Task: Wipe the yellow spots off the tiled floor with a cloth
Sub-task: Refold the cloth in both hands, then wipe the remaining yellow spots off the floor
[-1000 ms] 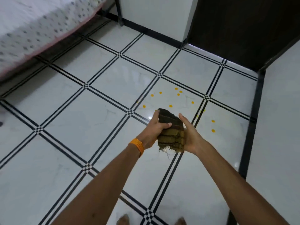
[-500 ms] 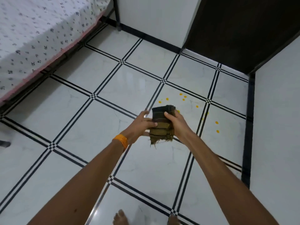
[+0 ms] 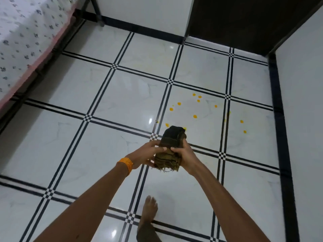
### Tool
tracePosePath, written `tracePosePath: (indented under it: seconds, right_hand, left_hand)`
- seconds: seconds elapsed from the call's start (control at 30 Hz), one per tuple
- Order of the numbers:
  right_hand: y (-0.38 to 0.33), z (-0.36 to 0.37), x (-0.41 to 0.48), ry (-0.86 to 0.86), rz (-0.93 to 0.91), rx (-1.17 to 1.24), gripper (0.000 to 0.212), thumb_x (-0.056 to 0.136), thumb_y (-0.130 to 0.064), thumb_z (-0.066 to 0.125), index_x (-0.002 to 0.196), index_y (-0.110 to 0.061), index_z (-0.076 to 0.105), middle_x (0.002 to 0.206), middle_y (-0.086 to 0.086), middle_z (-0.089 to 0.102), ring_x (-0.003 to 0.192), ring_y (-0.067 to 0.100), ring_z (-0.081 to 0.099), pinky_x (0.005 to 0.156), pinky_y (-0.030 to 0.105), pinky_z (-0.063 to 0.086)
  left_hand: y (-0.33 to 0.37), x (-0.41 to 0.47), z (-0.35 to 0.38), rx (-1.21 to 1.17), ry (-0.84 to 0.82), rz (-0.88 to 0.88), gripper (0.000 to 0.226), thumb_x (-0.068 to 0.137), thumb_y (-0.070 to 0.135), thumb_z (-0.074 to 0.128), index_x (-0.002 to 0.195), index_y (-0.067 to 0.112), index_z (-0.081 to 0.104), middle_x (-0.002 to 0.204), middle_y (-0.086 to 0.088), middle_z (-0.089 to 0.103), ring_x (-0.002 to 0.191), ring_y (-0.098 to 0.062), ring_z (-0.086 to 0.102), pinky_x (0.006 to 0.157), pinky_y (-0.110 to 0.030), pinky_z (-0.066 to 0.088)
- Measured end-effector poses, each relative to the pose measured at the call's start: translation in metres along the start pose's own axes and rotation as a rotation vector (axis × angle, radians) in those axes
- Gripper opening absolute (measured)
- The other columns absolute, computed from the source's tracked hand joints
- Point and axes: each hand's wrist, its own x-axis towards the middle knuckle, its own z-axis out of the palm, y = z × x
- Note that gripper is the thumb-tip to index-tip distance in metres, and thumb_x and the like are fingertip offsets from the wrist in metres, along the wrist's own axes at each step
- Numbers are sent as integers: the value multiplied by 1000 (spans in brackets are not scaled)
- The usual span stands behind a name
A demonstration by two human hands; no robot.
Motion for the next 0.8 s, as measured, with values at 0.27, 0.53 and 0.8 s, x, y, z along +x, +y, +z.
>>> tracePosePath:
  seconds: [0.27,0.53,0.8]
  right_hand:
    - [103,-16,165,132,70,68,62,91,7,61,142,-25,48,123,13,70,110,31,71,85,46,61]
    - [227,-59,369,262,-3,89,69,84,13,64,142,-22,50,128,15,67,114,33,68,93,51,59]
    - [262,-126,477,579,-167,-124,38,92,-19,65,129,-25,58,119,8,70,106,28,70,89,48,60]
  left_hand:
    - [-91,173,-51,-2,-48,-105,40,94,13,65,130,11,48,116,-16,64,102,-26,68,79,-33,62]
    - [-199,372,-91,34,-80,23,35,92,3,65,122,14,51,110,-16,67,95,-20,69,78,-25,60]
    - [-241,504,-92,53,-109,151,49,95,12,65,137,15,40,120,-16,64,99,-28,69,78,-30,62]
